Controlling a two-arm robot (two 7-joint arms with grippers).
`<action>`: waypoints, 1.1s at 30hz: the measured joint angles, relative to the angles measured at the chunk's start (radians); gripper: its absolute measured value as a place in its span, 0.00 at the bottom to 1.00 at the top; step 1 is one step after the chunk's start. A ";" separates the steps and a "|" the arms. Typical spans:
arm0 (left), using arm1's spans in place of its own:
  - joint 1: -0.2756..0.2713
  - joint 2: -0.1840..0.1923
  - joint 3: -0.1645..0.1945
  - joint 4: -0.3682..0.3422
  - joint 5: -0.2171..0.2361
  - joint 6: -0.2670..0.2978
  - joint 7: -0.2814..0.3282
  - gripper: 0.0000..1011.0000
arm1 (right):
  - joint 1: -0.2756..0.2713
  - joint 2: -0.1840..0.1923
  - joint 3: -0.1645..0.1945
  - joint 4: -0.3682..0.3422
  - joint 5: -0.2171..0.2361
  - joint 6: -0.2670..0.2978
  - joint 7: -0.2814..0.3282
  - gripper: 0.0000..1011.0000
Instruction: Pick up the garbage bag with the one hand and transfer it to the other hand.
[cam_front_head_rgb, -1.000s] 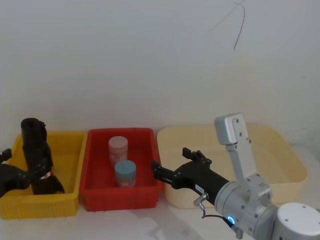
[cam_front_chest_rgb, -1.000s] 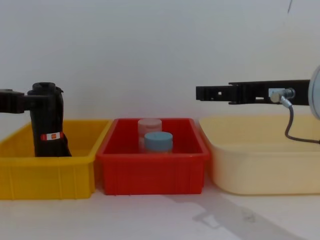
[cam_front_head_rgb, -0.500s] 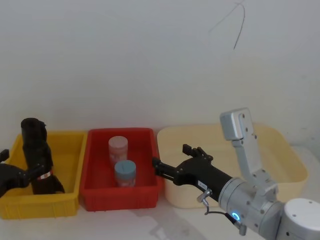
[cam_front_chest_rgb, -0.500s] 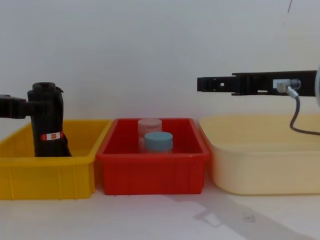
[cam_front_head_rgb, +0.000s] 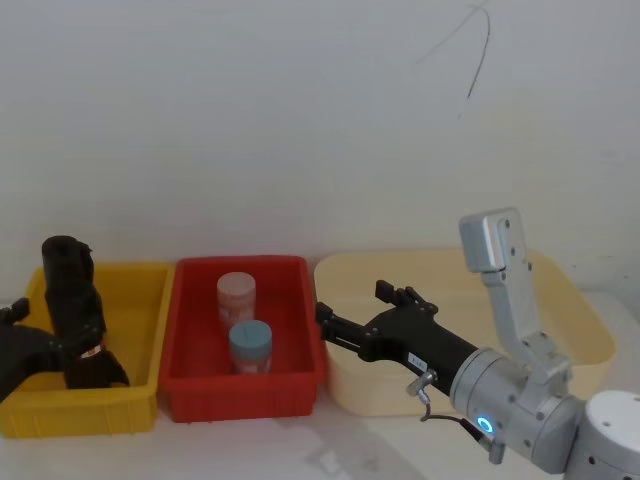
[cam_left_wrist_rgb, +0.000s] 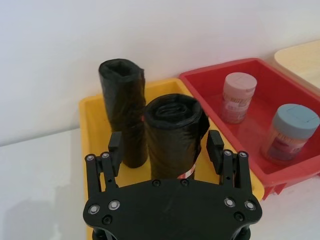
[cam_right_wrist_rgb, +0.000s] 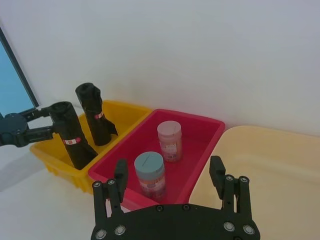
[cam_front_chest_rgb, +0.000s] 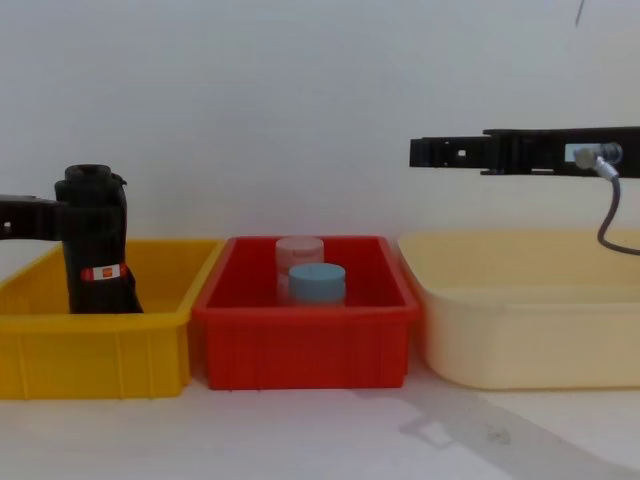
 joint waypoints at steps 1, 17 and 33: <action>-0.003 -0.002 0.001 0.004 0.000 -0.002 -0.003 0.99 | 0.000 0.001 0.002 0.000 0.004 -0.001 0.001 0.99; -0.057 -0.026 0.019 0.082 0.018 -0.027 -0.029 0.99 | 0.013 0.009 0.004 0.029 0.035 -0.013 0.022 0.99; -0.075 -0.034 0.024 0.110 0.029 -0.037 -0.035 0.78 | 0.029 0.023 -0.004 0.057 0.053 -0.026 0.035 0.99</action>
